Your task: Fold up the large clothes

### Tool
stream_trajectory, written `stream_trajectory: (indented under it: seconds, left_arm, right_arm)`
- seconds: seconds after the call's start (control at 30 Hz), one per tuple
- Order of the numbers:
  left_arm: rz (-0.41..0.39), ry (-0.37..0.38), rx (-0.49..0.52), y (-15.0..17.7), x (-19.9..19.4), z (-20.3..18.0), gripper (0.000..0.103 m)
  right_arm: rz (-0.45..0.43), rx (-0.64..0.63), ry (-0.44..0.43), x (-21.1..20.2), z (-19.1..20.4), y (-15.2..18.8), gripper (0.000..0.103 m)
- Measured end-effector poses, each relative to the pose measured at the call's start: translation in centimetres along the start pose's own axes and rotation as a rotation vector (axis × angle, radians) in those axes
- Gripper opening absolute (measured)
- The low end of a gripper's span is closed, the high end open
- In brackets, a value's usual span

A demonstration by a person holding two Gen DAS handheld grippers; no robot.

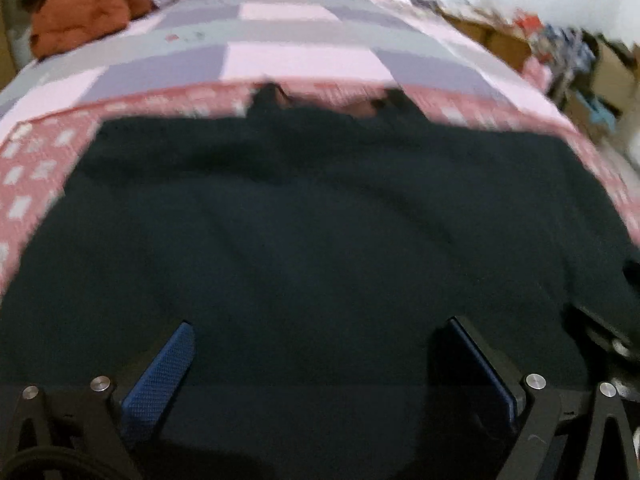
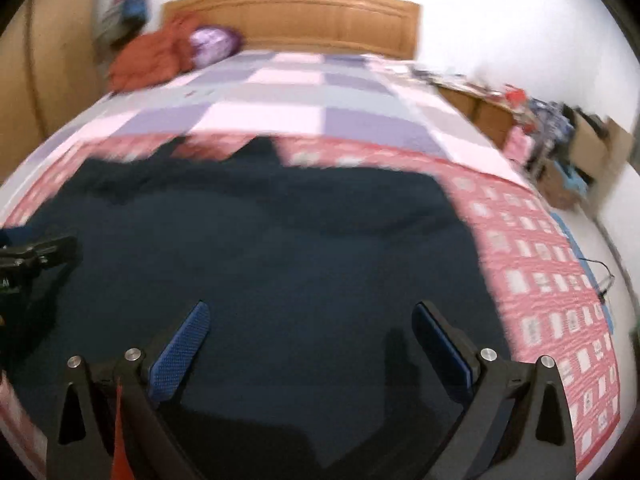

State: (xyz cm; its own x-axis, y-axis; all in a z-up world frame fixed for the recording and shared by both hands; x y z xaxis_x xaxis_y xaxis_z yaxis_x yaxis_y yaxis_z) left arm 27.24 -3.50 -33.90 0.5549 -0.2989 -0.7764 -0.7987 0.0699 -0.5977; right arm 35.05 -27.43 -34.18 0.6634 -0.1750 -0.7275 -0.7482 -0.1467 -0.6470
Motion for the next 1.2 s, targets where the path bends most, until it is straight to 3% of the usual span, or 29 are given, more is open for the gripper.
stream_trajectory:
  seconds: [0.13,0.27,0.37,0.47,0.6,0.73,0.8,0.87,0.93,1.03,1.1,1.2]
  left_arm:
    - [-0.036,-0.055,0.057,1.9,-0.5,2.4,0.103]
    - [-0.039,-0.201,0.005,2.4,-2.1,9.1,0.103]
    - [-0.028,-0.219,-0.095,3.6,-3.3,14.5,0.103]
    - [-0.01,-0.263,-0.052,4.2,-3.5,16.3,0.103]
    - [0.011,-0.271,-0.182,5.1,-4.0,19.6,0.103]
    - [0.015,-0.312,-0.15,5.2,-5.2,17.8,0.1]
    - [-0.007,-0.248,-0.148,5.8,-6.4,15.5,0.099]
    - [-0.054,-0.132,-0.106,5.8,-8.0,11.1,0.099]
    - [-0.077,-0.028,-0.031,6.0,-8.5,6.3,0.099]
    - [-0.051,0.079,0.026,7.3,-7.4,0.8,0.099]
    - [-0.006,0.082,0.061,8.4,-5.8,-0.8,0.099]
    - [0.02,0.022,0.102,10.2,-4.1,0.9,0.103]
  right_arm:
    - [0.001,-0.021,0.012,1.4,-2.1,1.1,0.103]
    - [0.092,0.171,0.11,3.3,-11.9,3.6,0.103]
    - [0.167,0.282,0.114,4.3,-17.0,6.0,0.103]
    - [0.151,0.2,0.156,4.2,-16.9,6.2,0.103]
    - [0.147,0.192,0.175,4.8,-16.2,5.7,0.103]
    - [0.174,0.232,0.187,4.4,-15.8,5.6,0.103]
    - [0.206,0.242,0.219,3.3,-15.4,6.0,0.103]
    - [0.133,0.214,0.274,0.7,-13.9,5.3,0.103]
    - [0.034,0.172,0.213,-2.4,-10.7,4.7,0.103]
    - [-0.002,0.036,0.051,-5.3,-3.0,5.5,0.103]
    - [-0.01,-0.079,-0.025,-6.2,1.6,6.6,0.103]
    - [-0.006,-0.182,0.007,-5.5,3.7,8.6,0.103]
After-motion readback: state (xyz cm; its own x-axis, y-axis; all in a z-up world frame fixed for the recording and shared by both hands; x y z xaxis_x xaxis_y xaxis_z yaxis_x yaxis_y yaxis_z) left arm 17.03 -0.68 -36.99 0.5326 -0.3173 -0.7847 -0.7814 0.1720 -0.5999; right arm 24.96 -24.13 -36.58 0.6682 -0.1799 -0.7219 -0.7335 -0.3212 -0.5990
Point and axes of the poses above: each gripper's, at about its wrist camera, not at the fingertips, and x roughly the way its jaws point, z to its left, y to its underside, the point moved 5 cm from there along x, roughly the way its jaws point, and after that the axes turned 8 degrees about y, right-handed, at the moved point
